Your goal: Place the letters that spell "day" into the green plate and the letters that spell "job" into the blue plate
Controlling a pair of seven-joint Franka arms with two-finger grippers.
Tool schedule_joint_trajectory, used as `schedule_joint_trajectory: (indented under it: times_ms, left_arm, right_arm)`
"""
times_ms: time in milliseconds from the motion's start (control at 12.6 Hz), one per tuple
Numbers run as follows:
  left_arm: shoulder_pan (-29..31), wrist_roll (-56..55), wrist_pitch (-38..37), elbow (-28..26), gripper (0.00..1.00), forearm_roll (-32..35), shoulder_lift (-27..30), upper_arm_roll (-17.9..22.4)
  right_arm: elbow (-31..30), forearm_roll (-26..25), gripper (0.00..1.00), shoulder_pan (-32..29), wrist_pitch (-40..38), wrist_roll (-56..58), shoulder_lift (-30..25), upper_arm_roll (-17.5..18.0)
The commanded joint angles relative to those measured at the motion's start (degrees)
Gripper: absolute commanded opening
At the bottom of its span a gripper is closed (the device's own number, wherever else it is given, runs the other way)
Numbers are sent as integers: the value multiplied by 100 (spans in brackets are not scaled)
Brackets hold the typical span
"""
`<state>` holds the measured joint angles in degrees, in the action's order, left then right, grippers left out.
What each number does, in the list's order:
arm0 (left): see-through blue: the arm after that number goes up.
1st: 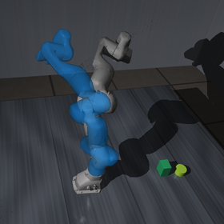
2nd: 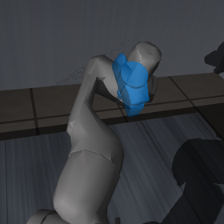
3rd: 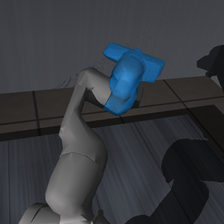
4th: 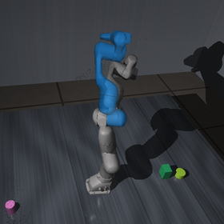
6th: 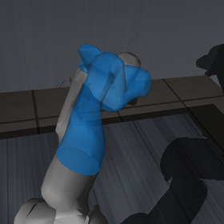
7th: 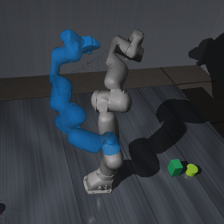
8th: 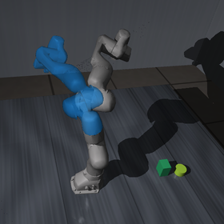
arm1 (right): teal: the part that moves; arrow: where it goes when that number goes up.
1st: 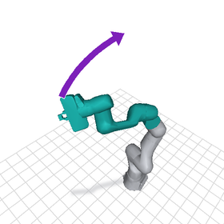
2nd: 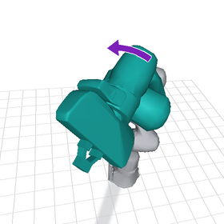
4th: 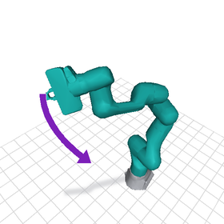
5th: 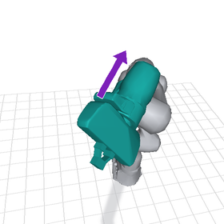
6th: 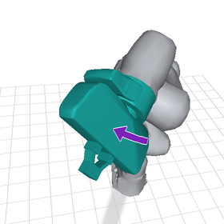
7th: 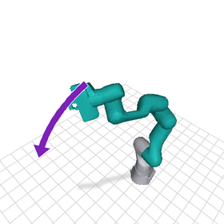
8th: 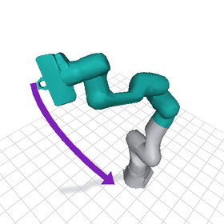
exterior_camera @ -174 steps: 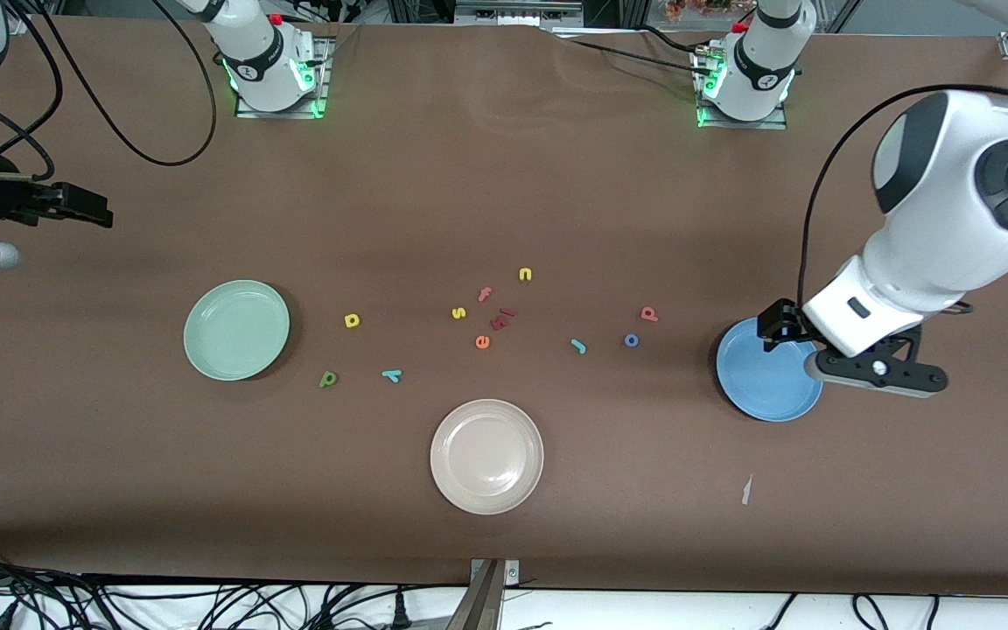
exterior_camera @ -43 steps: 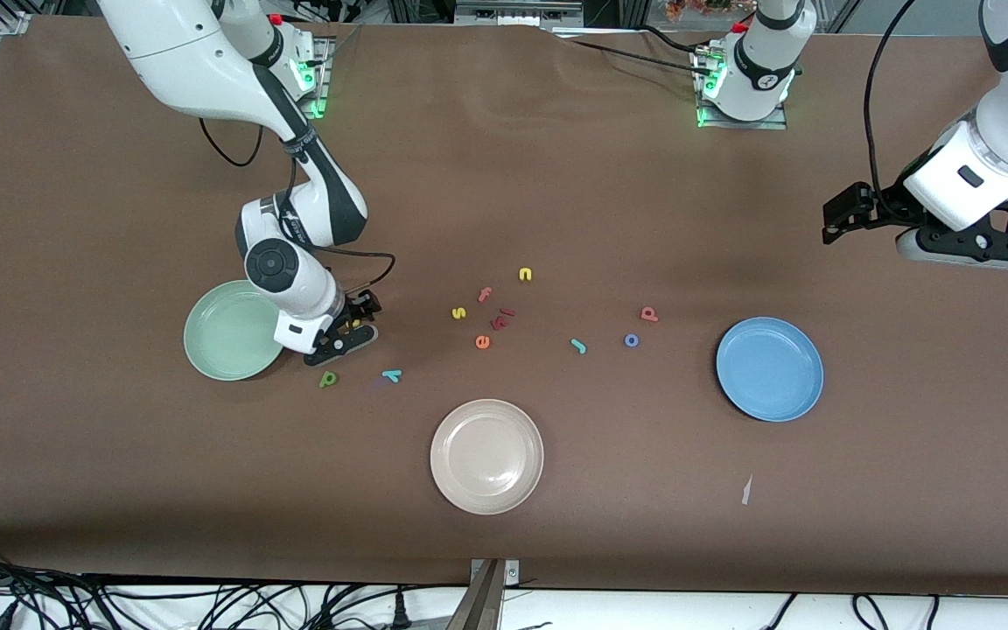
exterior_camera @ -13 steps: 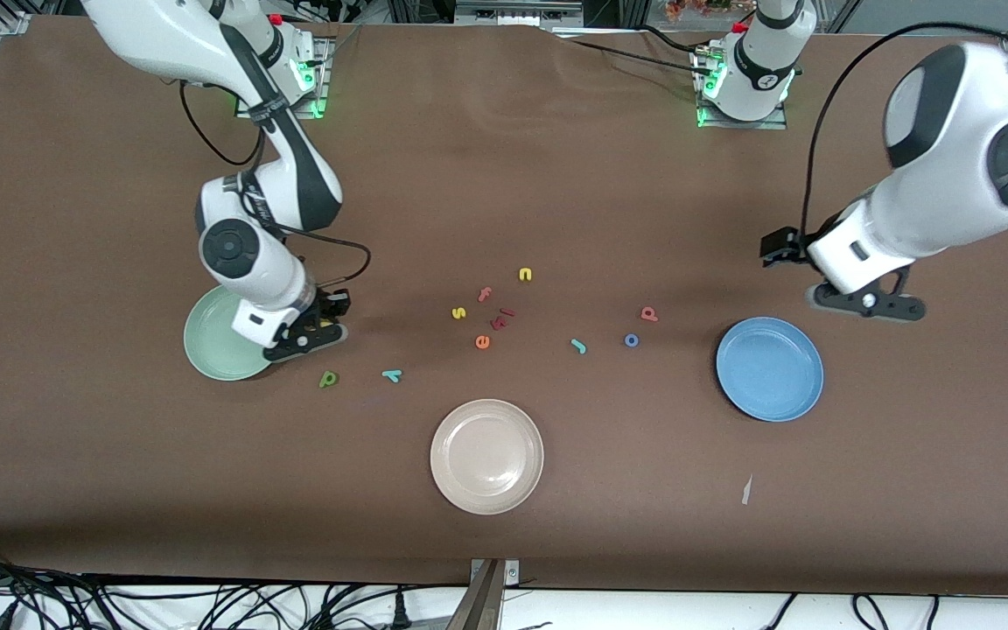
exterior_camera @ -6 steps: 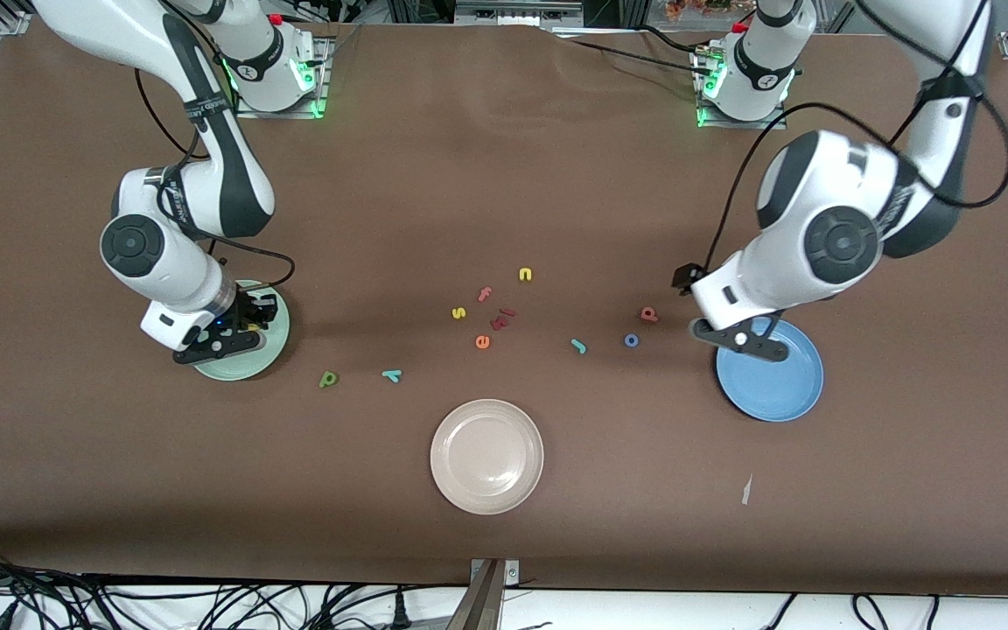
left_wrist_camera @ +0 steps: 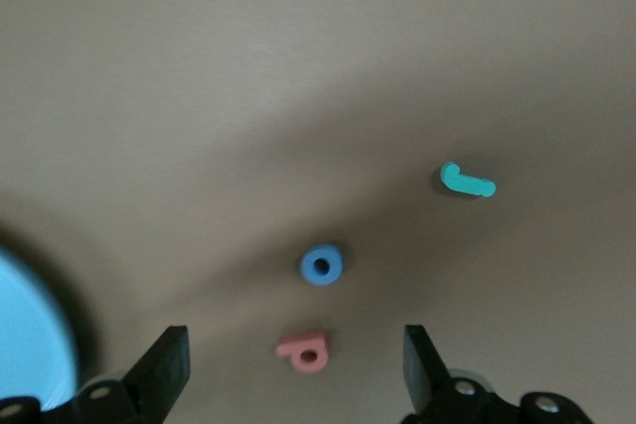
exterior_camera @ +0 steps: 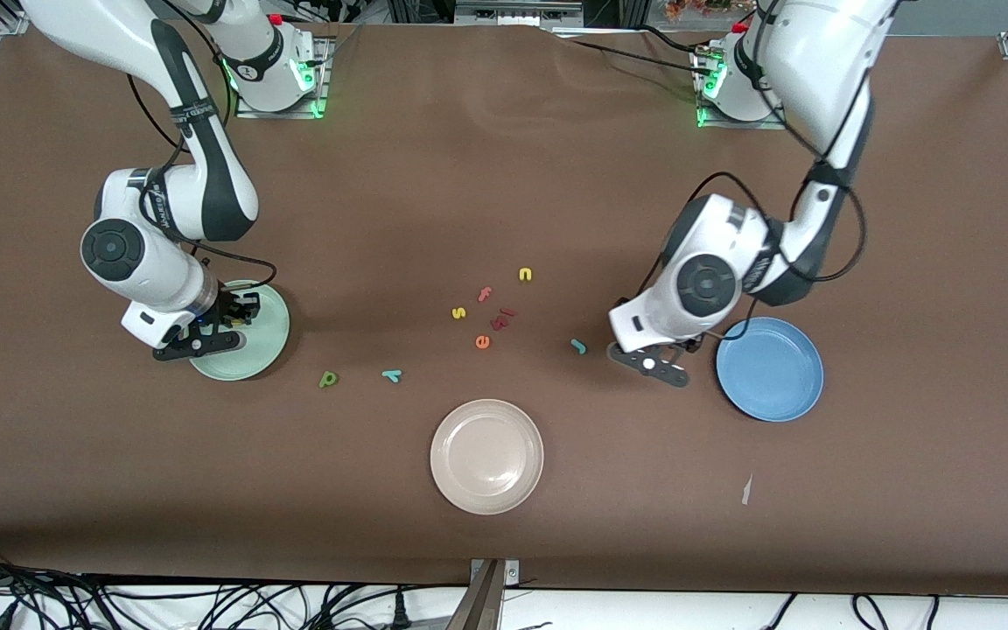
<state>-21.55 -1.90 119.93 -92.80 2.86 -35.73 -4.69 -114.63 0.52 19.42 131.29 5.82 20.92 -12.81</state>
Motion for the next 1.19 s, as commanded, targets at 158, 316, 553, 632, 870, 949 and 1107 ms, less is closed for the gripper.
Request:
schedule_joint_trajectory:
  times_ms: [158,316,553,632,870,949,1107]
  left_arm:
    - [-87,-38,680,96,92,241,-399,65]
    - [-121,-47,689,87,90,241,-513,65]
    - [-121,-38,856,-27,84,250,-637,65]
    - [-113,-47,882,-62,84,241,-637,65]
    - [-95,-29,900,-195,75,241,-628,56]
    - [-95,-29,900,-203,61,241,-628,65]
    - [-121,-108,891,-273,46,232,-619,56]
  right_arm:
    - [81,88,100,45,-148,16,-124,103]
    - [169,88,100,62,-148,-10,-80,190]
    - [616,176,100,54,-139,-195,191,673]
    - [870,176,100,53,-139,-195,375,831]
    - [1530,176,100,53,-139,-169,833,1166]
    - [1662,167,100,53,-139,-151,947,1262]
    - [1917,89,100,62,-148,-3,1176,1481]
